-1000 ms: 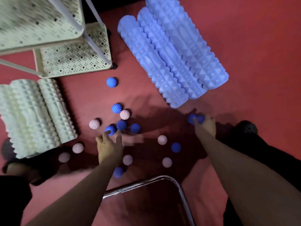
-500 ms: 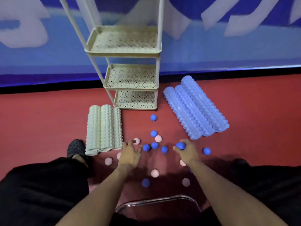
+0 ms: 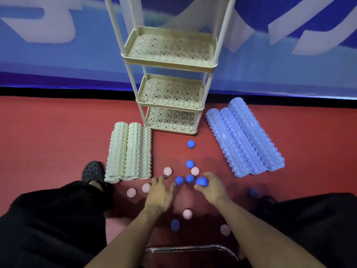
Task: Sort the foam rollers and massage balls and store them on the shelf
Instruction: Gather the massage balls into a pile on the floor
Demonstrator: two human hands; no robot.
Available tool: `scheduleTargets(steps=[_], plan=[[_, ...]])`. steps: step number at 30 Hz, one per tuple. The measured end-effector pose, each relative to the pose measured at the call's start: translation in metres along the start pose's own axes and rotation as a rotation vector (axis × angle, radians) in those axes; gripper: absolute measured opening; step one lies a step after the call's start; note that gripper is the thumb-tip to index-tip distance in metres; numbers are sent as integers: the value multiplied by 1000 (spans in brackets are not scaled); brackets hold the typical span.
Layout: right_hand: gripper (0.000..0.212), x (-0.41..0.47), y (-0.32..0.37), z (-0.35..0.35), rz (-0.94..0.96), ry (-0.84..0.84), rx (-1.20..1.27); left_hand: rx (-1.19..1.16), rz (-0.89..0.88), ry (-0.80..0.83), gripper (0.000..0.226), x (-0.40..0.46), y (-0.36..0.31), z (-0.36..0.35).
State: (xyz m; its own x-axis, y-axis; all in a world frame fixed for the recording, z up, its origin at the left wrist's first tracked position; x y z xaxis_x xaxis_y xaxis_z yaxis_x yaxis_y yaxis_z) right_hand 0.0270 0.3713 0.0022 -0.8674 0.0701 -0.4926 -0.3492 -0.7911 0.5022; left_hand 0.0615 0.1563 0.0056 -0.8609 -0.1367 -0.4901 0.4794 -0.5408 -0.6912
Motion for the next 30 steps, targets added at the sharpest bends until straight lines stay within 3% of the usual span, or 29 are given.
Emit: scheduleTargets(steps=[12,14,17,20,26,30], plan=[[18,153,-10,-102,-38,119,-125,146,23,128,32,113,75,-48],[22,170,-12,-117,-63,135,-148,97,151,61,30,121,98,-52],[32,189,-12,-134,-75,110,-189,153,288,-121,51,129,136,-45],[38,202,-13,-147,-68,149,-257,279,315,-242,49,138,170,-29],[41,205,-25,-151,-15,183,-202,432,308,142,74,158,235,-25],[40,186,-34,-141,92,145,-201,321,332,215,68,165,228,-24]])
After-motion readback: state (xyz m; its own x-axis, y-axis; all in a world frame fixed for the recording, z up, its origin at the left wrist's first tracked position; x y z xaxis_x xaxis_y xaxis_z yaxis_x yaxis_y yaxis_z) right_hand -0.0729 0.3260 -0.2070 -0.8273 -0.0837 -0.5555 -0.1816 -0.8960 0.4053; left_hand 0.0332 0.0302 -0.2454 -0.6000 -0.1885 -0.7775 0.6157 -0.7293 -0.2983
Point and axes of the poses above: each hand's wrist, its own x-axis towards the middle knuckle, its own z-axis out of the back of the hand, y = z × x, the point moved 3 cm from there along x, towards the middle knuckle, and after that the axes turned 9 degrees about -x, right-handed, at the moved point
